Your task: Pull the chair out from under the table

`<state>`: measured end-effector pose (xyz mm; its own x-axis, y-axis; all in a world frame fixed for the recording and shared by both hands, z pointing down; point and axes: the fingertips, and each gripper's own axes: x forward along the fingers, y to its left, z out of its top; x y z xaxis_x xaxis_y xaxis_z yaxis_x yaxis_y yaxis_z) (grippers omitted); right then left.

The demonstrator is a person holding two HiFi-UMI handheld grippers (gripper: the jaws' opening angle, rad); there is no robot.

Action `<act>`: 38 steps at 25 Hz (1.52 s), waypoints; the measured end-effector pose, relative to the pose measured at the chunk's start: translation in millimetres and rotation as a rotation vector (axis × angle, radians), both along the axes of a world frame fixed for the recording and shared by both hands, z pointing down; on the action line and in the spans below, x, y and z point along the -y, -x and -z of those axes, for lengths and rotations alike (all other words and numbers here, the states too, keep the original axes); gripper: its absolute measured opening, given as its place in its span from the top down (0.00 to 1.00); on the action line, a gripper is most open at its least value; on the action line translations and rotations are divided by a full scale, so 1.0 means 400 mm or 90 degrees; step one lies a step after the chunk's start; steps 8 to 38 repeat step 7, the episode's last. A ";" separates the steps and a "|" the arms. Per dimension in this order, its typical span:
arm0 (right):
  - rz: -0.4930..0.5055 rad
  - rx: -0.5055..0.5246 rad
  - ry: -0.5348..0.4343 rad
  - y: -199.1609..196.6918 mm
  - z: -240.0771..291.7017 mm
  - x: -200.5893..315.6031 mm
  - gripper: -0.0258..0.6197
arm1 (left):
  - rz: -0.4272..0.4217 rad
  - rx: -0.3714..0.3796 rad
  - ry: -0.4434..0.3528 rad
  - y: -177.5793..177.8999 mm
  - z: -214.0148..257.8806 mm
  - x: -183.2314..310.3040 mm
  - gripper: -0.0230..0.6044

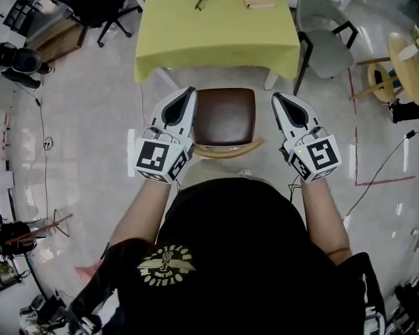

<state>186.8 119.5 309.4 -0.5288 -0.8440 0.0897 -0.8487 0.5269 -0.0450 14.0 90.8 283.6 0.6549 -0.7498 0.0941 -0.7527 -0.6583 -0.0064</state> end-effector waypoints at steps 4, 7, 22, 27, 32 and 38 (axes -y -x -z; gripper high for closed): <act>-0.001 0.001 0.000 -0.011 -0.001 0.003 0.94 | -0.002 0.003 0.001 -0.010 -0.003 0.000 0.95; -0.001 0.001 0.001 -0.018 -0.005 0.003 0.94 | -0.003 0.006 0.003 -0.017 -0.009 -0.001 0.95; -0.001 0.001 0.001 -0.018 -0.005 0.003 0.94 | -0.003 0.006 0.003 -0.017 -0.009 -0.001 0.95; -0.001 0.001 0.001 -0.018 -0.005 0.003 0.94 | -0.003 0.006 0.003 -0.017 -0.009 -0.001 0.95; -0.001 0.001 0.001 -0.018 -0.005 0.003 0.94 | -0.003 0.006 0.003 -0.017 -0.009 -0.001 0.95; -0.001 0.001 0.001 -0.018 -0.005 0.003 0.94 | -0.003 0.006 0.003 -0.017 -0.009 -0.001 0.95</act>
